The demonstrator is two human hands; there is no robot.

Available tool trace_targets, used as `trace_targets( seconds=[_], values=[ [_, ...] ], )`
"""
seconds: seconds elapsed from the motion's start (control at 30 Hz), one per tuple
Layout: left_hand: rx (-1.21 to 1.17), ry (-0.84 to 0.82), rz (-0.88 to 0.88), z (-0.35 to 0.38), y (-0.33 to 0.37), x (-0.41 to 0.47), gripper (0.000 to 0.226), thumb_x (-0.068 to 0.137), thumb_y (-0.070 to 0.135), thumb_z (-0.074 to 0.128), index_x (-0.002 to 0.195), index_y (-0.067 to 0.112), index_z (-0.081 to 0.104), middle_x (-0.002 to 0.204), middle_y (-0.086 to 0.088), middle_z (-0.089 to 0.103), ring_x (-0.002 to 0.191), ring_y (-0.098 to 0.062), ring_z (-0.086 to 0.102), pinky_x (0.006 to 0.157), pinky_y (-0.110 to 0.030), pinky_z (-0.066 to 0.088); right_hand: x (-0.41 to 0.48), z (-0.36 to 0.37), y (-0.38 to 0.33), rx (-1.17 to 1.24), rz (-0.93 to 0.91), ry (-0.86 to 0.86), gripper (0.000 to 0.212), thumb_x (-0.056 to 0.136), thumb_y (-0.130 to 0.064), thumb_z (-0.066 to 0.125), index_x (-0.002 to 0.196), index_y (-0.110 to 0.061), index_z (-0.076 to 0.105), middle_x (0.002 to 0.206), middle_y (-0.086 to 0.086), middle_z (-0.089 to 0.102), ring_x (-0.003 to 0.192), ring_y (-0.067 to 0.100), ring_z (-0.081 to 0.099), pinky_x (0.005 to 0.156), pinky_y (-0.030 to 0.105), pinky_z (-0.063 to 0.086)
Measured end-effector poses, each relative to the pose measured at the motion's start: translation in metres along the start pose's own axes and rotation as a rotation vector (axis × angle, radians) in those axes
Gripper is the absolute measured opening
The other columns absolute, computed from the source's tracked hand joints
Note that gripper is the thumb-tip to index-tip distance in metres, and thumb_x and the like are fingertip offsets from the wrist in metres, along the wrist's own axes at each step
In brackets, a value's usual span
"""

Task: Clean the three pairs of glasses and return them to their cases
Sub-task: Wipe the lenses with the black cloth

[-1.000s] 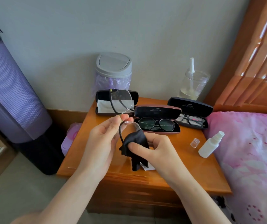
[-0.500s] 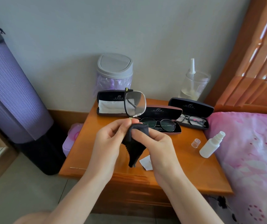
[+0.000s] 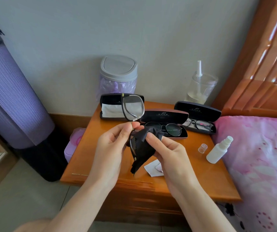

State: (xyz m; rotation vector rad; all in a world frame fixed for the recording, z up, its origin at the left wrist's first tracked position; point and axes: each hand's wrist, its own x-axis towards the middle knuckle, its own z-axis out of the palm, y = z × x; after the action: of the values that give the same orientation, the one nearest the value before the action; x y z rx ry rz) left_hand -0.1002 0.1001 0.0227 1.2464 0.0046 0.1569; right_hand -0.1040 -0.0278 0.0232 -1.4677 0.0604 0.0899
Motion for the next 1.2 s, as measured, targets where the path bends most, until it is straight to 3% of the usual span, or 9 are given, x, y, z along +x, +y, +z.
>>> trace_targets(
  seconds=[0.1,0.23,0.33,0.43,0.67,0.83,0.97,1.07,1.2],
  values=[
    [-0.042,0.019,-0.017,0.001,0.002,0.0,0.022,0.088,0.026,0.049,0.091,0.019,0.069,0.086,0.008,0.076,0.09,-0.003,0.07,0.068,-0.009,0.05,-0.004,-0.001,0.001,-0.033,0.017,-0.019,0.027,0.077,-0.042,0.061,0.092,-0.024,0.076,0.088,-0.007,0.076,0.096,0.001,0.066,0.092,0.025,0.041],
    [-0.075,0.054,-0.02,0.0,0.004,0.001,0.021,0.089,0.025,0.049,0.089,0.02,0.07,0.085,0.009,0.076,0.09,-0.003,0.07,0.069,-0.008,0.051,-0.009,-0.004,0.003,-0.06,0.041,-0.06,0.022,0.087,-0.033,0.061,0.099,-0.022,0.075,0.09,-0.009,0.076,0.088,-0.009,0.064,0.075,0.012,0.04],
    [-0.124,0.068,-0.028,-0.001,0.006,0.001,0.021,0.082,0.029,0.051,0.085,0.022,0.07,0.084,0.008,0.076,0.088,-0.004,0.07,0.069,-0.012,0.054,-0.012,-0.004,0.005,-0.081,0.04,-0.083,0.022,0.087,-0.03,0.062,0.1,-0.018,0.075,0.092,-0.004,0.076,0.088,-0.003,0.067,0.063,0.001,0.043],
    [-0.105,0.074,-0.04,0.0,0.006,0.0,0.022,0.09,0.024,0.048,0.087,0.021,0.07,0.083,0.01,0.076,0.083,-0.002,0.071,0.065,-0.014,0.054,-0.013,-0.001,0.006,-0.061,0.034,-0.09,0.019,0.086,-0.02,0.064,0.097,-0.009,0.075,0.089,0.005,0.076,0.082,0.0,0.069,0.059,0.0,0.043],
    [-0.053,0.07,-0.048,0.002,0.006,-0.002,0.022,0.09,0.026,0.048,0.09,0.021,0.069,0.084,0.011,0.076,0.082,0.0,0.071,0.062,-0.013,0.053,-0.011,0.001,0.005,-0.031,0.026,-0.097,0.014,0.083,-0.014,0.069,0.09,-0.003,0.073,0.084,0.011,0.075,0.074,0.006,0.07,0.058,0.004,0.045],
    [-0.018,0.052,-0.016,0.001,0.006,-0.002,0.024,0.081,0.035,0.05,0.088,0.023,0.07,0.085,0.013,0.075,0.086,0.001,0.069,0.064,-0.01,0.051,-0.01,0.002,0.001,-0.024,-0.022,-0.091,0.014,0.082,-0.013,0.069,0.089,-0.001,0.072,0.08,0.009,0.073,0.07,0.0,0.068,0.056,0.002,0.044],
    [-0.035,0.033,-0.023,0.002,0.002,-0.004,0.023,0.078,0.036,0.052,0.078,0.028,0.074,0.086,0.01,0.075,0.089,-0.004,0.07,0.069,-0.013,0.053,-0.006,0.005,-0.002,0.016,-0.024,-0.073,0.023,0.079,-0.025,0.068,0.097,-0.011,0.073,0.089,0.003,0.075,0.081,-0.004,0.066,0.058,-0.001,0.042],
    [-0.007,0.026,-0.018,0.003,-0.001,-0.004,0.023,0.075,0.039,0.054,0.077,0.032,0.075,0.088,0.007,0.075,0.093,-0.007,0.068,0.073,-0.017,0.052,-0.004,0.009,-0.002,0.098,-0.013,-0.065,0.032,0.073,-0.036,0.066,0.097,-0.016,0.074,0.09,0.002,0.075,0.087,0.003,0.067,0.065,0.004,0.046],
    [-0.017,0.023,-0.032,0.004,-0.004,-0.006,0.023,0.075,0.037,0.054,0.077,0.03,0.075,0.087,0.008,0.075,0.092,-0.006,0.069,0.071,-0.015,0.052,-0.005,0.014,0.001,0.091,0.015,-0.074,0.021,0.083,-0.029,0.065,0.099,-0.018,0.072,0.091,0.001,0.075,0.089,0.006,0.068,0.064,0.007,0.048]
  ],
)
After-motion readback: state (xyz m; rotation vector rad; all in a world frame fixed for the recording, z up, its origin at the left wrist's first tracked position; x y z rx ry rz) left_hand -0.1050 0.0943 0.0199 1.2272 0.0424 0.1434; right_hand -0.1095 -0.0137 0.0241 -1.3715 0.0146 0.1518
